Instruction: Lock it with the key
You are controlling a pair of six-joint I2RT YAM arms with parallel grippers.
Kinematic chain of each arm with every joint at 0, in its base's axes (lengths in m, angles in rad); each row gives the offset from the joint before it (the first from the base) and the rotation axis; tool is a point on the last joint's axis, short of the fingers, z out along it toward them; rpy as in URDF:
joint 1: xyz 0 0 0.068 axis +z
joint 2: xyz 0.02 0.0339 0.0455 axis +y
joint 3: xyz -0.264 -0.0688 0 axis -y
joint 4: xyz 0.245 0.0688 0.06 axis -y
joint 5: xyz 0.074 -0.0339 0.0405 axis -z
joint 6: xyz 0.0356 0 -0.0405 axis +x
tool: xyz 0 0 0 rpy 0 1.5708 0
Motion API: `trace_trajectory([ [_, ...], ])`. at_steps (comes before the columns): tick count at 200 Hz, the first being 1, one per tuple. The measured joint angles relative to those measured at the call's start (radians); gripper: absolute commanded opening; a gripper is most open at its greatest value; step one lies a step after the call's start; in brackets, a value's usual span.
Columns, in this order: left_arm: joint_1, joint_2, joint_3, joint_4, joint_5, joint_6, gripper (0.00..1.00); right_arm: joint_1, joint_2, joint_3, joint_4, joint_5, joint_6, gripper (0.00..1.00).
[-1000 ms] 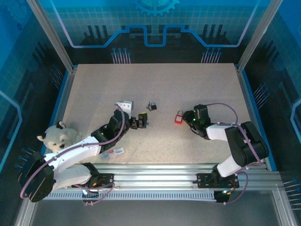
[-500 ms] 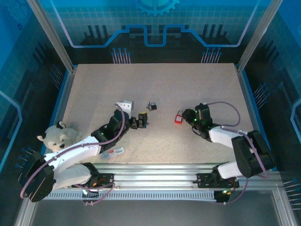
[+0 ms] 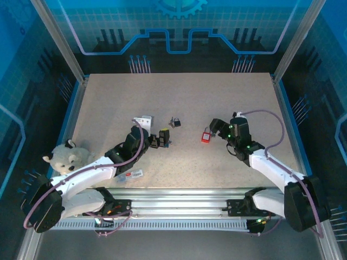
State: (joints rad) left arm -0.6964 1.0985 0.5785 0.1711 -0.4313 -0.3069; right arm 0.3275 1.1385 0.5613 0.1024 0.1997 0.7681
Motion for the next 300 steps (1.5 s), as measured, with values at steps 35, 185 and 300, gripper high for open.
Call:
trace_trajectory([
  [35,0.001,0.000,0.000,0.000,-0.006,0.000,0.99,0.058,-0.087,0.045,-0.036,0.057,-0.135,1.00],
  [185,0.002,-0.063,0.045,-0.115,-0.179,-0.093,0.99,0.176,-0.188,0.051,0.050,0.200,-0.576,1.00],
  [300,0.082,-0.211,0.068,-0.167,-0.259,0.000,0.99,0.148,-0.177,-0.119,0.290,0.287,-0.672,1.00],
])
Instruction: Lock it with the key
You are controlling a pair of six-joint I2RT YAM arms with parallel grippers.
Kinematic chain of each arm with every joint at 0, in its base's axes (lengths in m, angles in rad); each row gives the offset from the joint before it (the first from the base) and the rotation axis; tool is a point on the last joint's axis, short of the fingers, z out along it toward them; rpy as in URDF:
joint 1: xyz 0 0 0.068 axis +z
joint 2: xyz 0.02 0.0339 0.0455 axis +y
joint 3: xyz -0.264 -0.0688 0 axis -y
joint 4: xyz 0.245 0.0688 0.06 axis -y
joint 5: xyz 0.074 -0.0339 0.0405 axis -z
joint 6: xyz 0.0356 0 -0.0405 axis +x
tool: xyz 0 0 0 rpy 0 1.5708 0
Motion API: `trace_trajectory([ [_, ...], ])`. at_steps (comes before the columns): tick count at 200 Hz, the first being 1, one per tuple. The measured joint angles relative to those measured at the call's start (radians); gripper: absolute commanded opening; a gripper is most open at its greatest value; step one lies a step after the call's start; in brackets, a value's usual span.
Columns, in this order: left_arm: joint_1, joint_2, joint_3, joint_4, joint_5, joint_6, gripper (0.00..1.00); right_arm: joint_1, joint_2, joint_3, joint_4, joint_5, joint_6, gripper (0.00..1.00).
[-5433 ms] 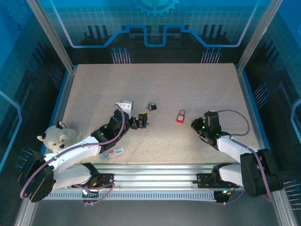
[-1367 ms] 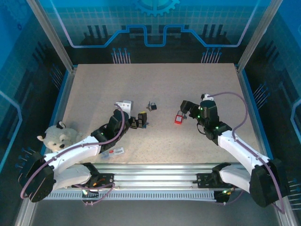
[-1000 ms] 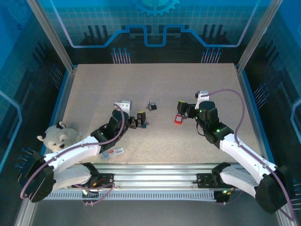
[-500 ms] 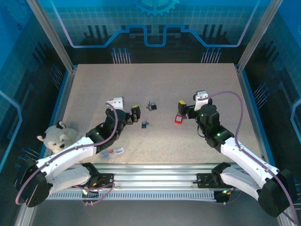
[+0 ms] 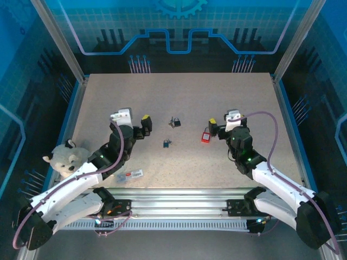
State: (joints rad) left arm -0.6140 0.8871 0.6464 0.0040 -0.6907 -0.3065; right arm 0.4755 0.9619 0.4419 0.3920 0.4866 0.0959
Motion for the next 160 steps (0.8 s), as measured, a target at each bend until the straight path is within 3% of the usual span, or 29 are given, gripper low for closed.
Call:
trace_trajectory([
  [39,0.129,0.006,-0.003,-0.011,0.054,0.029,0.99,-0.040,0.021,-0.036,0.047,0.010,0.000,1.00],
  [83,0.254,0.040,-0.107,0.092,0.095,0.075,0.99,-0.098,0.057,-0.064,0.082,0.012,-0.001,1.00],
  [160,0.356,0.125,-0.150,0.235,0.140,0.132,0.99,-0.179,0.175,-0.071,0.185,0.061,-0.042,1.00],
])
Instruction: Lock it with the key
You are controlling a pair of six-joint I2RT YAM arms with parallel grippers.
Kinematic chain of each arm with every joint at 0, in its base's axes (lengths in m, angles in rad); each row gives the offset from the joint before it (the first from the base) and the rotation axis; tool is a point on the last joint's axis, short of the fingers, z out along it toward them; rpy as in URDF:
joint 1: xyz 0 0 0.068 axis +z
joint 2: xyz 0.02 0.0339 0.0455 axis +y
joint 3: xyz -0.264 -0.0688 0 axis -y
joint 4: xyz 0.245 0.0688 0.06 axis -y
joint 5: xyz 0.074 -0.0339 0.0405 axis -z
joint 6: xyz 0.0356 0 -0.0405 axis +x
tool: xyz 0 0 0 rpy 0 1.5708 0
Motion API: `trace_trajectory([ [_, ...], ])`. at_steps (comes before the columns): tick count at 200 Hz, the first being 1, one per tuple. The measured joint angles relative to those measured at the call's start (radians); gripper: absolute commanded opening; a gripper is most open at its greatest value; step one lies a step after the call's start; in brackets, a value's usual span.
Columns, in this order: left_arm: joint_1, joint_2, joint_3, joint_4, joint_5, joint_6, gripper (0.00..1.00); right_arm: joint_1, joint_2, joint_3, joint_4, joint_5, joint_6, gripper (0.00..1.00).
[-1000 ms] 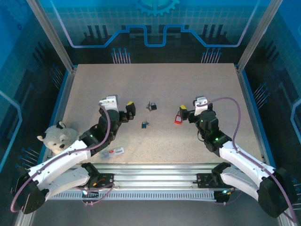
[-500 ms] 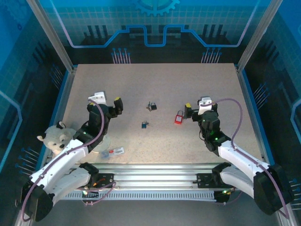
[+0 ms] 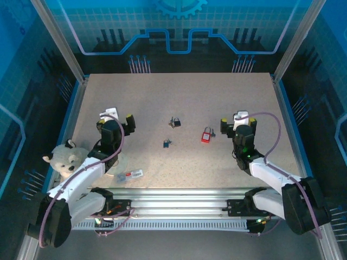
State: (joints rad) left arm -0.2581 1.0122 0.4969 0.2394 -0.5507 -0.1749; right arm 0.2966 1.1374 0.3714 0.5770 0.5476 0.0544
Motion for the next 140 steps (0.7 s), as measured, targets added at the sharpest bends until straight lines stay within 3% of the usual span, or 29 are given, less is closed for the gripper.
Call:
trace_trajectory([
  [78,0.088,0.107,-0.025,0.129,0.103,0.061,0.99,-0.082,0.136,-0.014,0.089,0.018,-0.002,1.00],
  [140,0.107,0.218,-0.030,0.243,0.154,0.134,0.99,-0.096,0.192,-0.019,0.143,0.018,-0.002,1.00],
])
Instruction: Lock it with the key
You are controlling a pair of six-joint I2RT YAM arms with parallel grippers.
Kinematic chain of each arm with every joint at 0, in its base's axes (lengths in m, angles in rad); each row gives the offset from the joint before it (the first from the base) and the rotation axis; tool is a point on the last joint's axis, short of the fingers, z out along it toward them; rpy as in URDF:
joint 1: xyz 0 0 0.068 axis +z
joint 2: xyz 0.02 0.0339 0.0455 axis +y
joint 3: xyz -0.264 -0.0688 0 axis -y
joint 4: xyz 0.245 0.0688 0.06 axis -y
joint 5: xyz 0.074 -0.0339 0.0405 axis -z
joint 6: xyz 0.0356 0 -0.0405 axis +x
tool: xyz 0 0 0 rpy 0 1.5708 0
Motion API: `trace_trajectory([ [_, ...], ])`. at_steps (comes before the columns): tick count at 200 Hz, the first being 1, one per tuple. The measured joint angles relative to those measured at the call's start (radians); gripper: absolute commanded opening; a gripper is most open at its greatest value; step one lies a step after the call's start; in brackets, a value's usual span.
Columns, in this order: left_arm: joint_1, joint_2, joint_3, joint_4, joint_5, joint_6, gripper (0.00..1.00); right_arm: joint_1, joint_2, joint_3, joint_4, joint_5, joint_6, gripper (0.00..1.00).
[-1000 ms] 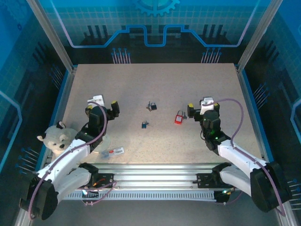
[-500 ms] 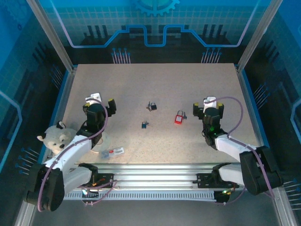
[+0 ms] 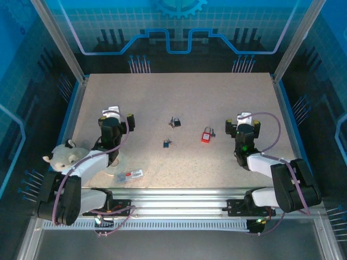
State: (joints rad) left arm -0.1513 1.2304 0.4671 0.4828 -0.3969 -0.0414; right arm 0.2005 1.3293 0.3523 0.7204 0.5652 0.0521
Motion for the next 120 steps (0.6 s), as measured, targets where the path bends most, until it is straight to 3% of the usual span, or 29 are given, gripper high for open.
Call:
trace_trajectory([
  [80,0.043,0.134,-0.003,0.122,0.064,0.049,0.99,-0.002,0.060,0.035,-0.005,-0.027,-0.009,1.00],
  [120,0.050,0.173,-0.009,0.163,0.101,0.053,0.99,-0.011,0.135,0.027,0.098,-0.072,-0.042,1.00],
])
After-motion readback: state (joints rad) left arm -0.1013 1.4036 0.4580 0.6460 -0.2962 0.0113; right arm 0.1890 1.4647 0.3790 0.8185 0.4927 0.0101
